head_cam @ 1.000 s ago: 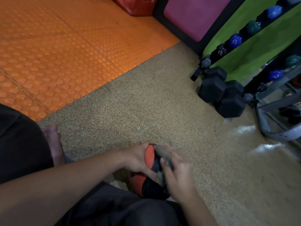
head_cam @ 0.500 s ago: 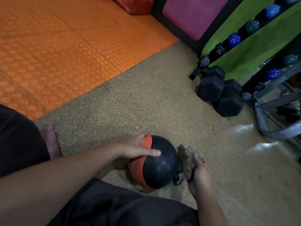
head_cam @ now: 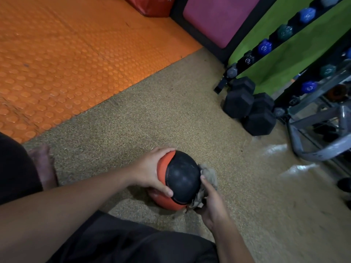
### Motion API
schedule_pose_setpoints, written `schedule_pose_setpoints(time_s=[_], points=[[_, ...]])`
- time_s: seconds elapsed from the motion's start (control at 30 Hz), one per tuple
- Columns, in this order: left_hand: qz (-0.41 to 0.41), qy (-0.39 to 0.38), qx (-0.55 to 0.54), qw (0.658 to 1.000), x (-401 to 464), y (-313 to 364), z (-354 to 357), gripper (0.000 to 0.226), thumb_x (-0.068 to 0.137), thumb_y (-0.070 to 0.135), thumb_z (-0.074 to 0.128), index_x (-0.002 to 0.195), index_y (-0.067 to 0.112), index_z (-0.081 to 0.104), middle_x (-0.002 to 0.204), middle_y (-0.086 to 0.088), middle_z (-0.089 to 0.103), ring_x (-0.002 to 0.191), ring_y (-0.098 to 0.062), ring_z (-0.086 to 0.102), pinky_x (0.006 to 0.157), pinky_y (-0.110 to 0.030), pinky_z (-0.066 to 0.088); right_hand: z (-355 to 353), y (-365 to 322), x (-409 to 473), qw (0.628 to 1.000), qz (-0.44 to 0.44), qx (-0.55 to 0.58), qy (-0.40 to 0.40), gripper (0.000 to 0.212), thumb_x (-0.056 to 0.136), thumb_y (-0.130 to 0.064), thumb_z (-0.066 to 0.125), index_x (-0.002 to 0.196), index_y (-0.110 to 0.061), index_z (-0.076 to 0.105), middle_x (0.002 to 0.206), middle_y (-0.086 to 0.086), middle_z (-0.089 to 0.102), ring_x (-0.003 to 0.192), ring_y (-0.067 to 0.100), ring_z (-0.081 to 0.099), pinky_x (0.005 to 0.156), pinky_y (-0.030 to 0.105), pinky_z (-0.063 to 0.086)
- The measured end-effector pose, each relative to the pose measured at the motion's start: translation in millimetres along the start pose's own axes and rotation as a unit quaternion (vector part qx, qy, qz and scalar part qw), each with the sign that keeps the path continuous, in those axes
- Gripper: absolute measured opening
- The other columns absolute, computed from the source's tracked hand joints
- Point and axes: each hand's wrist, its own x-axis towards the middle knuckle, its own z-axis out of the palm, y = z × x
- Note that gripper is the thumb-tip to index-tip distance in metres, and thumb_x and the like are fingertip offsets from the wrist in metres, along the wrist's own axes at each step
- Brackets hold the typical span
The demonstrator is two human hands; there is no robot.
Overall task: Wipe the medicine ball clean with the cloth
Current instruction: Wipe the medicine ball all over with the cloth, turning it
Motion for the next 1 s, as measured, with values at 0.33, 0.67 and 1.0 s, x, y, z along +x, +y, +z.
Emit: schedule_pose_setpoints(time_s=[0.33,0.67,1.0], points=[[-0.063,-0.15,0.093,0.982,3.5,10.9,-60.8,0.14,0.048,0.072,0.096,0.159,0.059,0.013,0.168,0.025,0.01,0.156,-0.01,0.014,0.129,-0.049,0.02,21.0,5.4,-2.7,0.947,-0.26,-0.188,-0.02,0.038,0.11,-0.035,0.046,0.116,-0.069,0.062,0.139,-0.031,0.056,0.137,-0.003,0.047,0.12,0.036,0.033],[0.03,-0.117,0.109,0.987,-10.6,6.5,-47.9,0.142,0.05,0.057,0.103,0.16,0.052,0.013,0.165,0.029,0.014,0.148,0.004,0.016,0.124,-0.021,0.017,7.8,-3.7,6.8,0.504,-0.596,-0.611,-0.133,0.069,0.088,-0.036,0.058,0.153,-0.049,0.039,0.162,-0.015,0.033,0.136,0.032,0.038,0.107,0.05,0.037],[0.04,-0.16,0.122,0.979,-2.3,6.7,-48.0,0.148,0.047,0.055,0.104,0.162,0.051,0.01,0.169,0.02,0.012,0.157,-0.006,0.01,0.13,-0.037,0.02,22.4,12.4,1.0,0.53,-0.591,-0.59,-0.147,0.062,0.098,-0.041,0.055,0.157,-0.037,0.039,0.167,-0.004,0.031,0.156,0.036,0.019,0.121,0.059,0.024]])
